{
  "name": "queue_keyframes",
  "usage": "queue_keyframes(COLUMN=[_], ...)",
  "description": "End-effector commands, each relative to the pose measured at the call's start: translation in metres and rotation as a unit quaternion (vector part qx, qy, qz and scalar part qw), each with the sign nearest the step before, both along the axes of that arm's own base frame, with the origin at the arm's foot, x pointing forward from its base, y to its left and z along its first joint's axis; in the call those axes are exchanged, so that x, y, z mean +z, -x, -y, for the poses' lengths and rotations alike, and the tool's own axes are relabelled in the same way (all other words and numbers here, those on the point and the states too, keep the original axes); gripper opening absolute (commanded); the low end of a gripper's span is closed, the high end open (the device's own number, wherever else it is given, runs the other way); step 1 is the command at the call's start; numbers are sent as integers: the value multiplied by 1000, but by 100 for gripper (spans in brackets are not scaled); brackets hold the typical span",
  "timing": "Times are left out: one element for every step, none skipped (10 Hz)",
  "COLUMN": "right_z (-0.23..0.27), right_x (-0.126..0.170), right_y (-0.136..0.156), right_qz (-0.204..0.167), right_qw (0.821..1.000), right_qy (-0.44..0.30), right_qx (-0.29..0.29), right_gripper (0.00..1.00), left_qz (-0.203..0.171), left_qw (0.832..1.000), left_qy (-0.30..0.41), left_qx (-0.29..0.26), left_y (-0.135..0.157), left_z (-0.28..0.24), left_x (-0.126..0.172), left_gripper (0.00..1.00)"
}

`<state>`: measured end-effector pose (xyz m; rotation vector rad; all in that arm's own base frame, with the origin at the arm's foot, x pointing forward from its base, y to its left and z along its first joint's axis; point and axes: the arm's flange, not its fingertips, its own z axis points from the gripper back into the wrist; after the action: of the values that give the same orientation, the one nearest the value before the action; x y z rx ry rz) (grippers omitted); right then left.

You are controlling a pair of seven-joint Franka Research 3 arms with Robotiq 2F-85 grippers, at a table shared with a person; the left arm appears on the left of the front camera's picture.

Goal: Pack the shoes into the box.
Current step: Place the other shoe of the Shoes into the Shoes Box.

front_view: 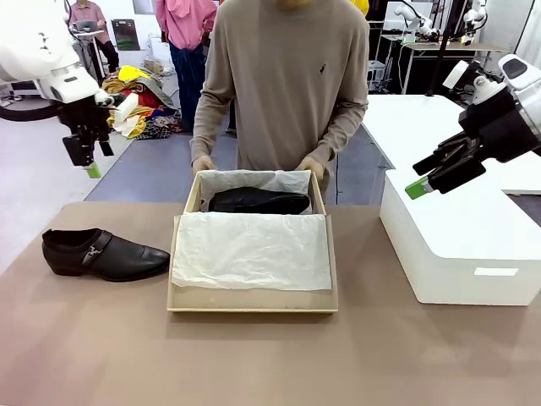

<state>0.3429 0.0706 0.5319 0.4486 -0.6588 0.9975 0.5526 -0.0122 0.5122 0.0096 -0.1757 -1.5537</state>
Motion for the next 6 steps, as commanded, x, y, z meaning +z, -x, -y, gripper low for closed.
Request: queue_keyframes(right_z=[0,0,0,0,0,0], right_x=[0,0,0,0,0,0], right_y=[-1,-1,-1,-1,-1,-1], right_qz=[2,2,2,2,2,2], right_qw=[1000,1000,1000,1000,1000,1000], right_qy=[-9,-9,-9,-9,-9,-9], right_qx=[6,6,6,6,6,6], right_gripper=[100,100,100,100,100,100], left_qz=[5,3,1,6,14,12], left_qw=[1000,1000,1000,999,1000,1000], left_qy=[5,7,3,2,-1,2], left_qx=[28,30,31,31,22,14], left_y=[32,42,49,55,57,58], left_z=[-12,-18,-26,-32,-39,-41], left_x=[-9,-13,-19,-26,-37,-47], left_gripper=[100,100,100,100,100,100])
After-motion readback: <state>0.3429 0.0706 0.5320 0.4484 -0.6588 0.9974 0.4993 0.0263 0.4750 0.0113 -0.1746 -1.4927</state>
